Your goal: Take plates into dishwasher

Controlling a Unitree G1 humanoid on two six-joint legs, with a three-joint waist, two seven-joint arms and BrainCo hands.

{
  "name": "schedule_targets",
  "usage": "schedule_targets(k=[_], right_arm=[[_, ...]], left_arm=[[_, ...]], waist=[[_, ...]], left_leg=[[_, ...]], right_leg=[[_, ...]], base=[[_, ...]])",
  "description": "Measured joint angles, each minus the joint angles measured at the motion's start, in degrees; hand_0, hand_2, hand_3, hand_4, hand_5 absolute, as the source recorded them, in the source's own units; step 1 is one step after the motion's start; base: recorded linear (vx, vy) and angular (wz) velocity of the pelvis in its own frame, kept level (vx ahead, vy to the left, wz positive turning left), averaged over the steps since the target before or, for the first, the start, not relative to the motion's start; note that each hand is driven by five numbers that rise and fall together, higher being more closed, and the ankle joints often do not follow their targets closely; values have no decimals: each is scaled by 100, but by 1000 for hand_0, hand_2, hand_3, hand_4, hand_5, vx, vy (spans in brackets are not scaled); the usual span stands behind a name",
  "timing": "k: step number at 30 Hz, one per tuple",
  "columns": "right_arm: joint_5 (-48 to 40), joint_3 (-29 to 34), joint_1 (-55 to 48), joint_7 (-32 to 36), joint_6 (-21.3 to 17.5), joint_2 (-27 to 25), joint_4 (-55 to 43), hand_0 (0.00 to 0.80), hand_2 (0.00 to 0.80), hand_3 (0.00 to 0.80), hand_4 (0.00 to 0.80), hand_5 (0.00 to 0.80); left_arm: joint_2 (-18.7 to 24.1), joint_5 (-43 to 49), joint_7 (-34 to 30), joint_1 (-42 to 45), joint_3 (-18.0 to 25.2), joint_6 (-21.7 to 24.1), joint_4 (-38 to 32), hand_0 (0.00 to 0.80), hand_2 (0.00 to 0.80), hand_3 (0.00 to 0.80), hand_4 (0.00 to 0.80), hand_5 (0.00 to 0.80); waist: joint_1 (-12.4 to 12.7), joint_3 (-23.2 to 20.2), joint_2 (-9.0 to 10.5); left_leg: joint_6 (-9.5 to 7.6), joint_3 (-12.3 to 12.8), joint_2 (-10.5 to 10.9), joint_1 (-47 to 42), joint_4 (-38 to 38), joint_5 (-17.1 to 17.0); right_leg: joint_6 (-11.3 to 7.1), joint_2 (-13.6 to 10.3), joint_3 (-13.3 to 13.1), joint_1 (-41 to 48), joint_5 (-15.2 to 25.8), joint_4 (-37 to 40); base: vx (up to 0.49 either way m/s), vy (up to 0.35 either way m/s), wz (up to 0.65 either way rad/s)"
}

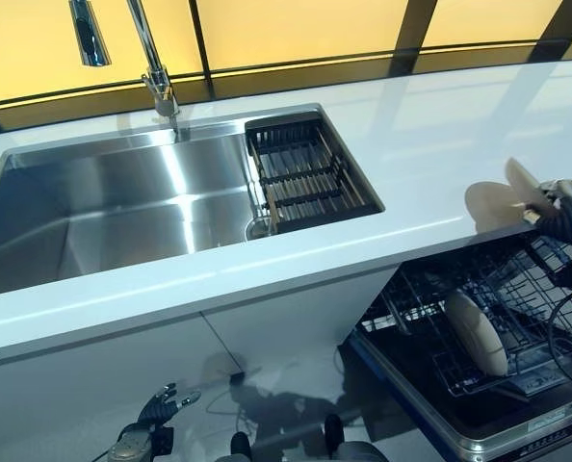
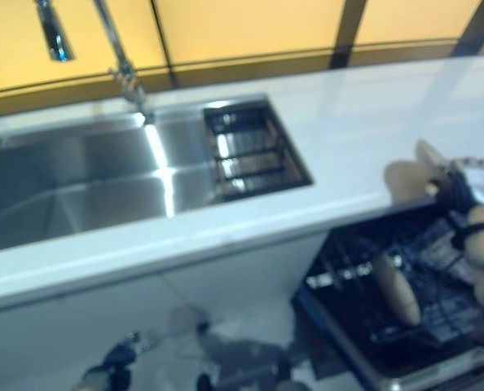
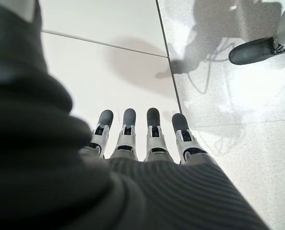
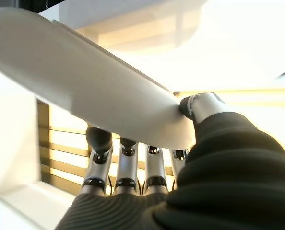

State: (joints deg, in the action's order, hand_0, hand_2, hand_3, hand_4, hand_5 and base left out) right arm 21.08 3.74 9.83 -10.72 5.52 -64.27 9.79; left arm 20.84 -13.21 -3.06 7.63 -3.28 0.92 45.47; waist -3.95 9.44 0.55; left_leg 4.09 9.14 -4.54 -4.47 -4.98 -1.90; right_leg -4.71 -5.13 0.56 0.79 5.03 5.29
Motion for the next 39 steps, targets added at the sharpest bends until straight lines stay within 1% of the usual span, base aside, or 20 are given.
schedule_targets(k=[3,7,8,10,14,19,23,30,34,39], right_arm=[[-479,69,147,160,101,-79,0,800,800,800,800,800],[-1381,119,382,417,303,-140,7,800,800,800,800,800],[-1736,189,417,521,378,-144,27,800,800,800,800,800],[-2315,264,505,669,501,-145,141,800,800,800,800,800],[-3200,277,701,914,676,-146,500,800,800,800,800,800],[-3883,586,702,1340,853,-152,920,800,800,800,800,800],[-4034,610,669,1670,997,-153,1006,800,800,800,800,800],[-3957,751,286,2126,1075,-153,1122,800,800,800,800,800],[-3575,1004,-61,2400,1080,-153,1131,800,800,800,800,800],[-2996,1066,-418,2536,1020,-153,1121,800,800,800,800,800]], left_arm=[[0,1,-40,-6,0,15,34,0,0,0,0,0],[1,1,-42,-12,0,65,123,0,0,0,0,0],[1,1,-42,-41,-4,66,132,0,0,0,0,0],[4,1,-42,-69,-4,86,182,0,0,0,0,0],[10,1,-48,-179,-7,98,308,0,0,0,0,0],[52,1,-94,-182,-6,98,308,0,0,0,0,0],[63,1,-120,-198,-6,97,307,0,0,0,0,0],[80,1,-193,-255,-3,95,300,0,0,0,0,0],[146,1,-229,-250,-1,88,277,0,0,0,0,0],[316,1,-290,-246,9,87,273,0,0,0,0,0]], waist=[[-29,10,18],[-151,35,59],[-164,41,69],[-166,44,76],[-160,51,88],[-193,57,107],[-314,59,110],[-334,59,110],[-338,61,112],[-353,63,114]], left_leg=[[1,13,-1,-10,0,1],[2,24,-3,-16,-15,2],[4,33,-3,-23,-9,4],[7,43,-4,-29,-2,7],[17,93,-11,-69,0,23],[21,163,-18,-94,0,42],[21,172,-17,-99,-1,43],[26,185,-17,-106,-16,47],[29,187,-18,-103,-18,49],[31,204,-22,-103,-19,53]], right_leg=[[-1,3,-15,2,0,0],[-3,7,-29,3,-2,0],[-2,11,-40,3,-1,0],[-1,15,-54,4,0,0],[21,33,-108,16,16,-1],[23,48,-165,6,18,-1],[27,51,-177,7,23,-1],[28,63,-194,6,27,-1],[25,67,-197,-1,24,-1],[4,66,-221,-11,9,-1]], base=[[21,6,-2],[0,0,0],[0,0,0],[4,2,-2],[11,1,-6],[-2,-1,-7],[0,0,0],[0,0,0],[-40,-11,0],[-7,-2,0]])
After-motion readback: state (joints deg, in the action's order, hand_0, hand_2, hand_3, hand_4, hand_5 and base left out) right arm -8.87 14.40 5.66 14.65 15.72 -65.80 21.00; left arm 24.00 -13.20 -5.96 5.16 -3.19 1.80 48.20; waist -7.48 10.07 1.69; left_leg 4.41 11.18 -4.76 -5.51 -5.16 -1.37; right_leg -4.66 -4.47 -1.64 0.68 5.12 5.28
